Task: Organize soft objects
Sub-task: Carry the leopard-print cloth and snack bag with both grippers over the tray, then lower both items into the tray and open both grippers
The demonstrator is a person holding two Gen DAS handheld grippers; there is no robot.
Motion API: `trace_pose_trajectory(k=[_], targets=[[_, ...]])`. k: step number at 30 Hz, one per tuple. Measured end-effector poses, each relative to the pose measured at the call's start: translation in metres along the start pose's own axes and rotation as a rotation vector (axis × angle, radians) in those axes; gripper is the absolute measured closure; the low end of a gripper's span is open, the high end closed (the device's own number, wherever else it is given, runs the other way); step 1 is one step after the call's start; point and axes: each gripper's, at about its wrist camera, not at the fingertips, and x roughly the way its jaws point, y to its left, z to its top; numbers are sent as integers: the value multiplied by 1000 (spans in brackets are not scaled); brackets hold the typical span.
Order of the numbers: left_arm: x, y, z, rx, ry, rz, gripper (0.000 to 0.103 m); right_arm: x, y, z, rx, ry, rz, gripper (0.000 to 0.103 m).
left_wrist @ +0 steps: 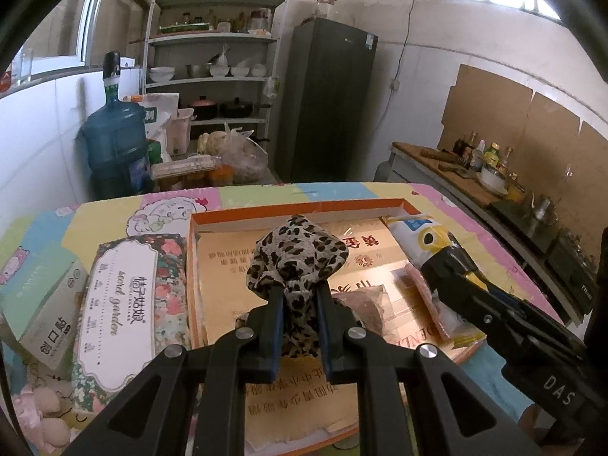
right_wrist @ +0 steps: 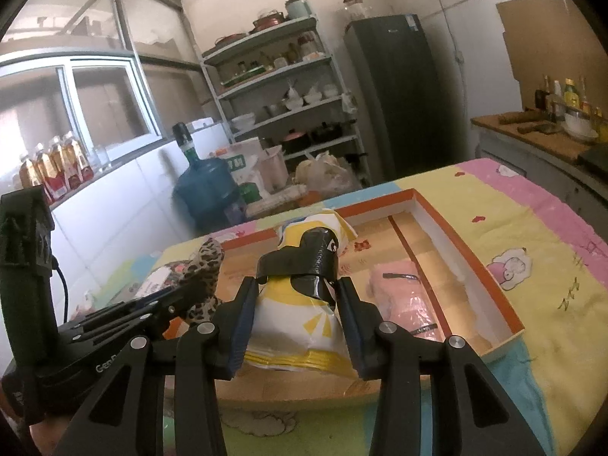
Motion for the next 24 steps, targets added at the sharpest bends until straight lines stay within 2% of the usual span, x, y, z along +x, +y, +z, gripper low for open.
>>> trace_pose_trajectory(k=[19, 24], targets=[[18, 3, -1, -25, 64, -5, 87, 29, -8, -3, 23, 71, -5, 59], [19, 2, -1, -22, 69, -8, 81, 31, -10, -4, 31, 80, -10, 56]])
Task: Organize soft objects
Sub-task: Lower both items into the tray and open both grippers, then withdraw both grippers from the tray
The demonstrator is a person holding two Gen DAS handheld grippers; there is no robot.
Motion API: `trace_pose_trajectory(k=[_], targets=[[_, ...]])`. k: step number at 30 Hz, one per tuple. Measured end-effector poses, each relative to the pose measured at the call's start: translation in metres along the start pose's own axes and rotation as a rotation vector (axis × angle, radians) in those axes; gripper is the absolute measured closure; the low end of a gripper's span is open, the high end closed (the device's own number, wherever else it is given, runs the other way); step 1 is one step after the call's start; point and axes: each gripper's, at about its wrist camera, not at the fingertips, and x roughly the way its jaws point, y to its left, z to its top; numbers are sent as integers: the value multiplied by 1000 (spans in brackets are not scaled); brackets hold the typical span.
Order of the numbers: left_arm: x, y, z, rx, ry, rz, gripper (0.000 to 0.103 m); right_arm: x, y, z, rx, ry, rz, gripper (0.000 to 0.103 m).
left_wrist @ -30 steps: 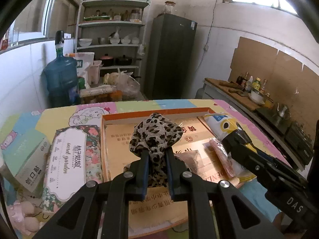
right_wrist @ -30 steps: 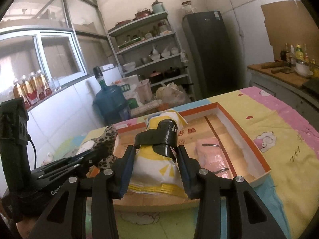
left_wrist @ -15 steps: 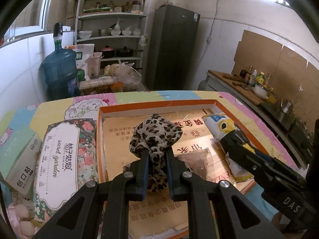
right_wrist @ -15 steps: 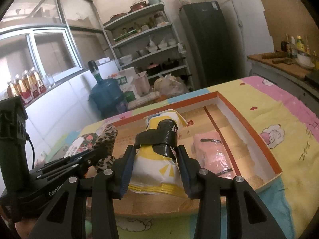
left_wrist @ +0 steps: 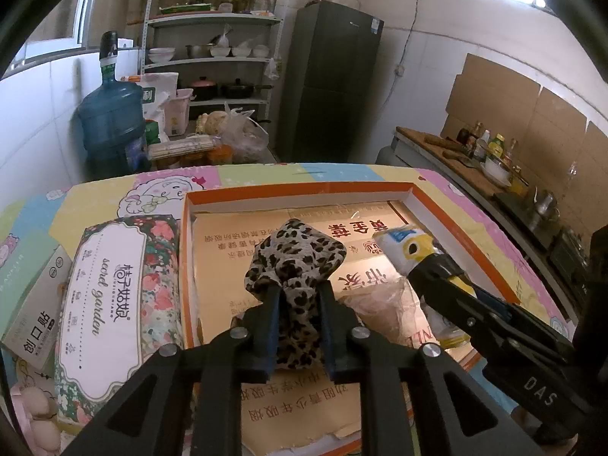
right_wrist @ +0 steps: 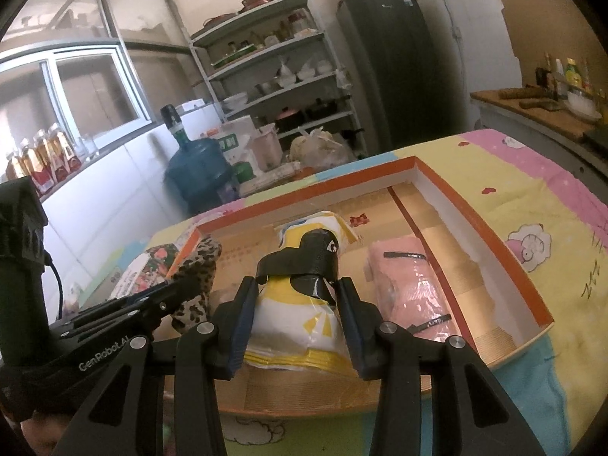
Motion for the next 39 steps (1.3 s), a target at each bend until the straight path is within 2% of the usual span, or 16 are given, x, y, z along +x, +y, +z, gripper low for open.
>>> trace_pose_trajectory(k=[4, 11, 19, 30, 39], targets=[[0, -1, 0, -6, 1, -9, 68, -1, 0, 0, 3, 1, -6, 56], [-4, -2, 0, -1, 0, -9, 60, -9, 2, 1, -4, -30, 1, 55], [-16, -4, -2, 7, -38, -4, 38, -15, 1, 1, 6, -43, -1, 55], [-43, -4, -1, 5, -93, -27, 37, -33, 7, -1, 1, -68, -5, 55], [-73, 2, -2, -3, -161, -48, 37, -49, 18, -2, -2, -91, -20, 49]])
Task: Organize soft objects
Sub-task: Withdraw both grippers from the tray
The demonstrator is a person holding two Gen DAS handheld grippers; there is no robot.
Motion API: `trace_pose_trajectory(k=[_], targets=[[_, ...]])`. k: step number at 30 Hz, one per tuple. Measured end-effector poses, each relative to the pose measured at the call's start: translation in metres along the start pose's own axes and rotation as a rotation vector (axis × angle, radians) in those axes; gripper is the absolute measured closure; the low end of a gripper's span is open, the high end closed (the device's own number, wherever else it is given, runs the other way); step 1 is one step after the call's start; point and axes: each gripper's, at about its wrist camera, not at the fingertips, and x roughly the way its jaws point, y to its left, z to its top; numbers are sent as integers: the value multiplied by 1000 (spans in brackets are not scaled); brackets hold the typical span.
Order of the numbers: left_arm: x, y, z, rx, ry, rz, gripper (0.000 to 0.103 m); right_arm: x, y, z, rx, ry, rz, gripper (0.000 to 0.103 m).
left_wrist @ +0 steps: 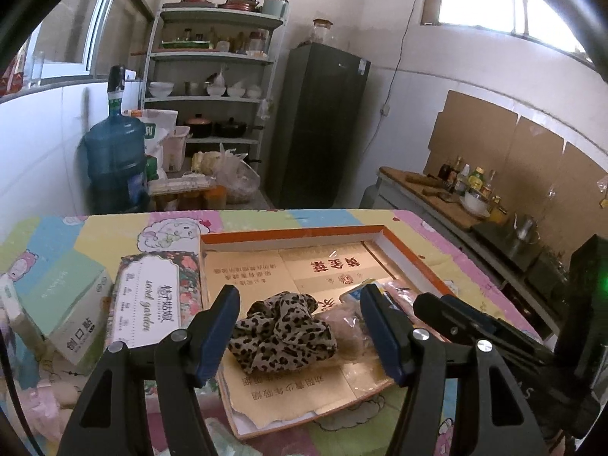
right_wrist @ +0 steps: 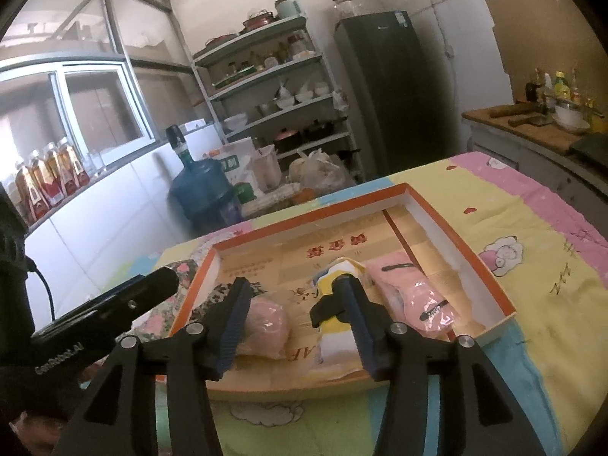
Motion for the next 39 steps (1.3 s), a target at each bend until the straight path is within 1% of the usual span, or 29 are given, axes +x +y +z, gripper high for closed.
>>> trace_pose_trajectory(k=[4, 7, 11, 13, 18, 26, 29, 30, 32, 34, 36, 39], targets=[[-12, 2, -3, 6, -16, 34, 37, -8, 10, -1, -13, -18, -20, 46], [-23, 5, -4, 21, -29, 85, 37, -15, 19, -3, -26, -38, -38, 42], [-40, 7, -8, 33, -54, 113, 37, -23, 32, -6, -44, -54, -49, 37], [-51, 11, -10, 37, -71, 125, 37, -26, 40, -8, -53, -58, -54, 36], [-74, 21, -16, 47, -99, 141, 37, -34, 56, -15, -64, -64, -52, 36], [-106, 42, -27, 46, -112, 146, 37, -51, 94, -36, -82, -82, -61, 36], [-113, 45, -34, 71, -108, 163, 37, -56, 108, -49, -74, -97, -55, 36], [-116, 46, -36, 75, -110, 167, 39, -56, 114, -53, -78, -99, -51, 36], [-123, 51, -41, 77, -121, 193, 39, -56, 125, -60, -91, -100, -45, 36], [-129, 57, -43, 66, -124, 196, 39, -56, 132, -64, -100, -95, -22, 36], [-135, 64, -46, 53, -134, 207, 39, -57, 136, -67, -107, -100, -16, 36], [-144, 73, -53, 43, -155, 242, 39, -58, 145, -69, -131, -100, -11, 36]])
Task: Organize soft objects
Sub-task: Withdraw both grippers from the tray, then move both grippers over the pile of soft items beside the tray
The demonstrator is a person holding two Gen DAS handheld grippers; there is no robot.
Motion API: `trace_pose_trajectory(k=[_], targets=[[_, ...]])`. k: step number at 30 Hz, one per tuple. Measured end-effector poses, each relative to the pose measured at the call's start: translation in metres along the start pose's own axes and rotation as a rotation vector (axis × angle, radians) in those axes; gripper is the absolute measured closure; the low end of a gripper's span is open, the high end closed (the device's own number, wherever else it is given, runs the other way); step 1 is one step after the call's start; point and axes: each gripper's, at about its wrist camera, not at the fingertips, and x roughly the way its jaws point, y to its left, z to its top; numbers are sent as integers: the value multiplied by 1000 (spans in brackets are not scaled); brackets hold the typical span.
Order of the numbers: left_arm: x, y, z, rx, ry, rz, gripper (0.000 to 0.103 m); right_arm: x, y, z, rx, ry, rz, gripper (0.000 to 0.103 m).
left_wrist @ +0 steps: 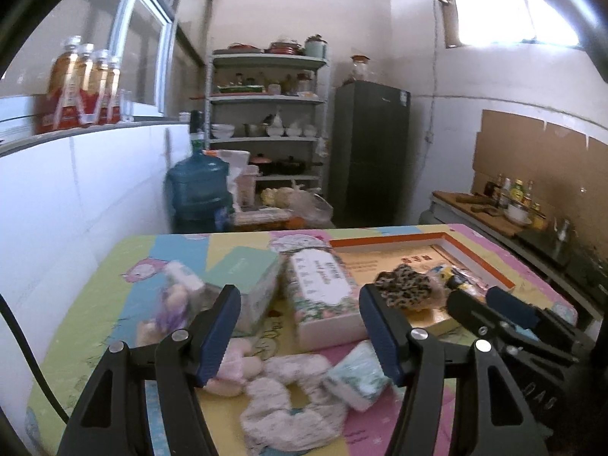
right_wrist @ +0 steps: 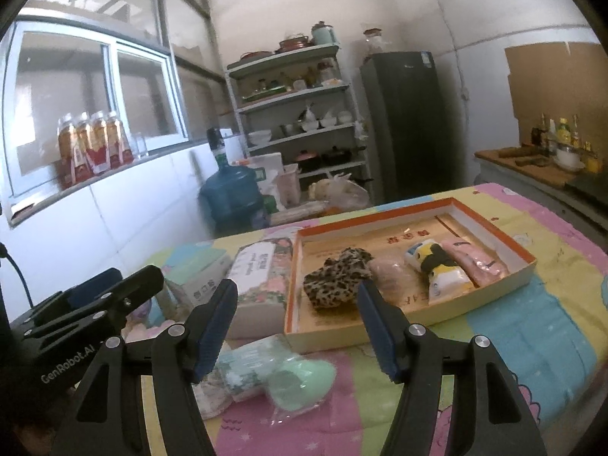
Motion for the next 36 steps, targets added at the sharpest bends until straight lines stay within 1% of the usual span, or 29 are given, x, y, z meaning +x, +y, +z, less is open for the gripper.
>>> trace_pose_trajectory(k=[9, 14, 21, 29, 36], targets=[[-11, 40, -14, -59, -4, 81, 38, -2, 23, -5, -59, 3, 24, 36], [-17, 51, -22, -79, -4, 106, 38, -1, 32, -12, -79, 16, 36, 36], [-22, 66, -32, -103, 1, 134, 38, 1, 35, -18, -93, 27, 30, 36], [-25, 80, -44, -126, 10, 128, 38, 4, 40, -33, -120, 48, 33, 36], [-13, 74, -57, -129, 58, 80, 38, 17, 33, -54, -140, 128, 18, 36]])
